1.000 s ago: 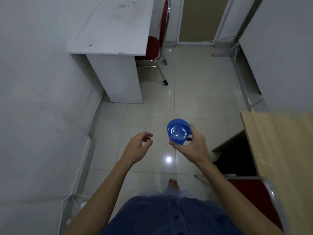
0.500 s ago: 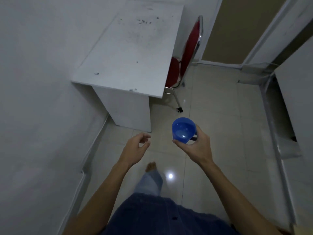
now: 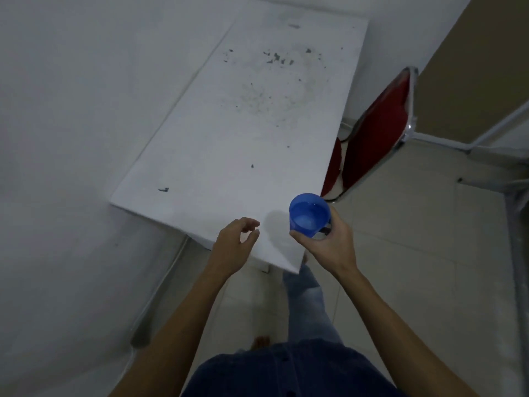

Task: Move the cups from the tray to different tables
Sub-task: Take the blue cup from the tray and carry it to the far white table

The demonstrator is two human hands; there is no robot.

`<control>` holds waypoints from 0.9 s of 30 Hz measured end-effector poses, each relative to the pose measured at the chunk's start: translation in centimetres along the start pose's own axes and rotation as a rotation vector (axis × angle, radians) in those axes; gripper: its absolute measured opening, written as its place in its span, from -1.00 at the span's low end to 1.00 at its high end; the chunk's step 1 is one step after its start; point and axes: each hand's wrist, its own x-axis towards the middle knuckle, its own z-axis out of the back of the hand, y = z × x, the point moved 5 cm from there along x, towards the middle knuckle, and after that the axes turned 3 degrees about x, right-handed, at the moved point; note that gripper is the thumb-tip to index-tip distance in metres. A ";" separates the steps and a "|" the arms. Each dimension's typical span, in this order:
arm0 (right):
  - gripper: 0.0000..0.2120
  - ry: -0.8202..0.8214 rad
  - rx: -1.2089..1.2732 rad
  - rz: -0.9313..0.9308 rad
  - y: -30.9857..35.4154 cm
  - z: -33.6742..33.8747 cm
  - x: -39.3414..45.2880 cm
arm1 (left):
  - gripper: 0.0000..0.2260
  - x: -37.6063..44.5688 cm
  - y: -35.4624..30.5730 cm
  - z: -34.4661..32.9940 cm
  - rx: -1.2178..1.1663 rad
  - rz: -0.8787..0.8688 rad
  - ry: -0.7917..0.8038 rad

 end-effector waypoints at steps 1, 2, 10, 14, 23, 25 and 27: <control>-0.28 0.014 -0.009 -0.003 -0.4 -0.2 2.8 | -0.78 2.5 -0.2 0.1 -0.001 0.006 -0.019; -0.26 0.034 -0.020 0.002 -0.7 -0.4 5.5 | -0.78 4.9 -0.3 0.0 -0.001 0.014 -0.036; -0.29 0.179 -0.045 0.014 -1.5 -1.1 25.9 | -0.79 22.3 -2.5 0.3 0.059 0.101 -0.149; -0.29 0.165 -0.035 0.021 -2.6 -2.6 34.3 | -0.77 30.4 -2.8 0.1 0.129 0.081 -0.254; -0.28 0.078 0.009 0.005 -5.7 -7.1 47.4 | -0.37 44.1 -0.7 -1.9 0.412 0.140 -0.218; -0.27 0.061 0.020 -0.011 -6.1 -7.9 49.3 | -0.29 45.0 -0.2 -2.1 0.461 0.174 -0.197; -0.27 0.049 0.022 -0.014 -6.2 -8.5 50.8 | -0.27 45.4 0.1 -2.2 0.509 0.194 -0.189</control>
